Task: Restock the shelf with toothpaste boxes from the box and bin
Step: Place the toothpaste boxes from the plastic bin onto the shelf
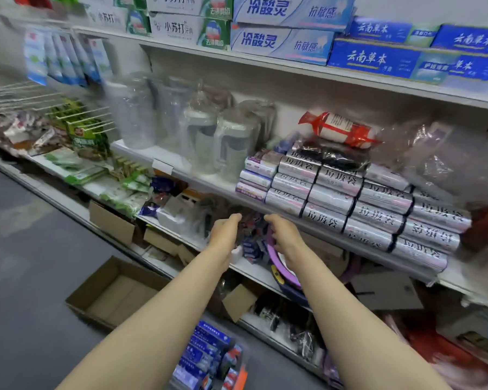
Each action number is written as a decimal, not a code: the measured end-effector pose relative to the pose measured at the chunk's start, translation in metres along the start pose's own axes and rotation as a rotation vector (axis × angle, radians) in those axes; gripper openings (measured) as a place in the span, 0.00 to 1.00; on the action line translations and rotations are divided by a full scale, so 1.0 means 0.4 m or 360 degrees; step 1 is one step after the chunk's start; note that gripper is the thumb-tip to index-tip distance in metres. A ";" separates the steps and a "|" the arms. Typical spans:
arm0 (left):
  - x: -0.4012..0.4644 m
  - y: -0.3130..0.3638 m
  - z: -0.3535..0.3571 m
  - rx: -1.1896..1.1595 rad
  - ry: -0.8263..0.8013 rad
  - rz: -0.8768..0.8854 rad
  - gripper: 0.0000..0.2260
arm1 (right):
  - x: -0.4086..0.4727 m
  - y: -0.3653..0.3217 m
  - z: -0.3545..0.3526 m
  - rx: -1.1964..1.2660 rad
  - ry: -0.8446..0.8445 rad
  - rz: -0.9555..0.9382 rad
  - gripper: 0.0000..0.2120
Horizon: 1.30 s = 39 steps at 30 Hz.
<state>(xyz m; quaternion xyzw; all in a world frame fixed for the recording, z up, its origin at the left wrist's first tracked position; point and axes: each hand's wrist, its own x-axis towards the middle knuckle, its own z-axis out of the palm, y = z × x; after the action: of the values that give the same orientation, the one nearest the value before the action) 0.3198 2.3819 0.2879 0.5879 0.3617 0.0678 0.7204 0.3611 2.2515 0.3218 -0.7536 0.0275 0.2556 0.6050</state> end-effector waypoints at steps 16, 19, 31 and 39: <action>0.481 -0.499 -0.344 0.0093 0.0306 -0.0638 0.20 | 0.420 0.398 0.426 -0.0620 -0.0154 0.0525 0.11; 0.489 -0.619 -0.373 0.0105 0.0399 -0.0750 0.21 | 0.478 0.522 0.457 -0.0741 -0.0164 0.0588 0.14; 0.651 -1.159 -0.355 0.0086 0.0623 -0.1116 0.17 | 0.765 1.156 0.515 -0.0813 -0.0281 0.1032 0.11; 0.808 -1.440 -0.326 0.0040 0.0662 -0.1229 0.28 | 0.870 1.417 0.541 -0.0601 -0.0074 0.0875 0.13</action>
<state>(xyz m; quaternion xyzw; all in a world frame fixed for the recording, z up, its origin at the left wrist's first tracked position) 0.2885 2.4824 -0.3773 0.3922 0.6931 -0.0940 0.5975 0.3881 2.3940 -0.3622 -0.8107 0.1680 0.4269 0.3636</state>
